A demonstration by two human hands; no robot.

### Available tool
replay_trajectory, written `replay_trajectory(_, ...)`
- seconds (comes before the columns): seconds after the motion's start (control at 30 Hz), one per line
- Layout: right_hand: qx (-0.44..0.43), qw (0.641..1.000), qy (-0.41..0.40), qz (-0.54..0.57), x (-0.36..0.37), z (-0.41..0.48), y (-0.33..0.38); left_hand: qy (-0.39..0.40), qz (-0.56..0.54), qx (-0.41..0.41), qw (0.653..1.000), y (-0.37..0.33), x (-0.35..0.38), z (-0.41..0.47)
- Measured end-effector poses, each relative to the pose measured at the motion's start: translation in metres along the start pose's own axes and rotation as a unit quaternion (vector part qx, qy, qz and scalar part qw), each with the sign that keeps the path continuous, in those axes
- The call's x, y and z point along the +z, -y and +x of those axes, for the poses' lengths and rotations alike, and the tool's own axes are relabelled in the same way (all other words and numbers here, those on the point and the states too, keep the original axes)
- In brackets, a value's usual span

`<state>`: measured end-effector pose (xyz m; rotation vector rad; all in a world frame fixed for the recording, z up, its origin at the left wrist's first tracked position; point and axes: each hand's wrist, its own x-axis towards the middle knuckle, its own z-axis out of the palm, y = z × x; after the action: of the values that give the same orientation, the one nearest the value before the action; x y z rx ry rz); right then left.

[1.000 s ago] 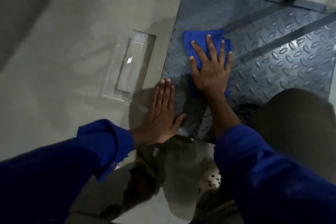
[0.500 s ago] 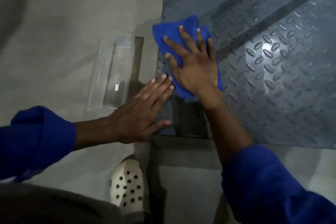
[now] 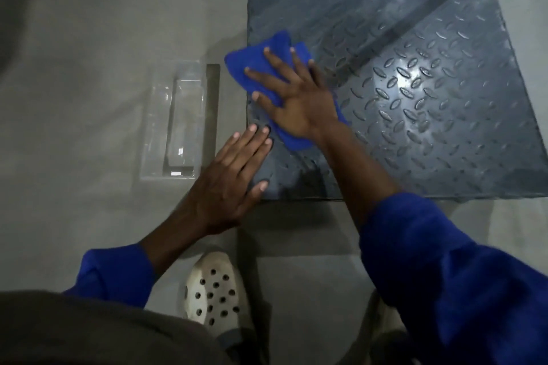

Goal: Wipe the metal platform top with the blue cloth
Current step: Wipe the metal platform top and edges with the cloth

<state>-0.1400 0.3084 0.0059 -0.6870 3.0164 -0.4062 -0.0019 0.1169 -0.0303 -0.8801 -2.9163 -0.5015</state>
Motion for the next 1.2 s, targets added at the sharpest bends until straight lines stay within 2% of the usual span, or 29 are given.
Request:
replay_trajectory(0.07,-0.004,1.000,-0.020,-0.002,0.003,-0.026,-0.010,-0.023,0.010,0.012,1.000,-0.002,-0.001,-0.004)
replay_trajectory(0.2,0.136,0.989,-0.046,0.025,-0.009,-0.024,-0.037,-0.049,0.043,-0.037,0.997,-0.024,0.005,-0.008)
replay_trajectory(0.3,0.169,0.984,-0.050,0.030,-0.015,0.010,-0.037,-0.067,0.058,-0.069,0.994,-0.042,0.014,-0.011)
replay_trajectory(0.4,0.105,0.994,-0.031,-0.009,-0.008,0.024,-0.015,-0.077,0.059,-0.078,0.992,-0.051,0.020,-0.018)
replay_trajectory(0.53,-0.059,0.997,0.010,-0.044,0.003,-0.015,0.015,-0.076,0.065,-0.075,0.992,-0.053,0.025,-0.029)
replay_trajectory(0.6,-0.070,0.997,0.026,-0.024,0.002,-0.028,0.003,-0.075,0.075,-0.065,0.992,-0.052,0.025,-0.033)
replay_trajectory(0.67,-0.002,1.000,-0.002,-0.010,-0.007,-0.015,-0.022,-0.075,0.080,-0.057,0.992,-0.050,0.023,-0.034)
replay_trajectory(0.77,0.155,0.986,-0.030,0.044,-0.018,0.003,-0.031,-0.076,0.053,-0.052,0.994,-0.044,0.018,-0.029)
replay_trajectory(0.83,0.155,0.987,-0.035,0.039,-0.010,-0.013,-0.007,-0.088,0.021,-0.059,0.994,-0.042,0.016,-0.021)
replay_trajectory(0.9,0.072,0.997,-0.023,0.031,0.000,-0.049,0.008,-0.093,-0.004,-0.060,0.994,-0.039,0.014,-0.013)
replay_trajectory(0.97,0.052,0.998,-0.022,0.028,0.002,-0.079,-0.004,-0.073,-0.014,-0.041,0.996,-0.034,0.011,-0.009)
replay_trajectory(1.1,0.241,0.968,-0.056,0.044,-0.024,-0.089,-0.059,0.024,-0.006,0.003,1.000,-0.001,-0.007,0.013)
replay_trajectory(1.2,0.284,0.955,-0.077,0.039,-0.016,-0.089,-0.044,0.094,0.061,0.059,0.992,0.039,-0.027,0.054)
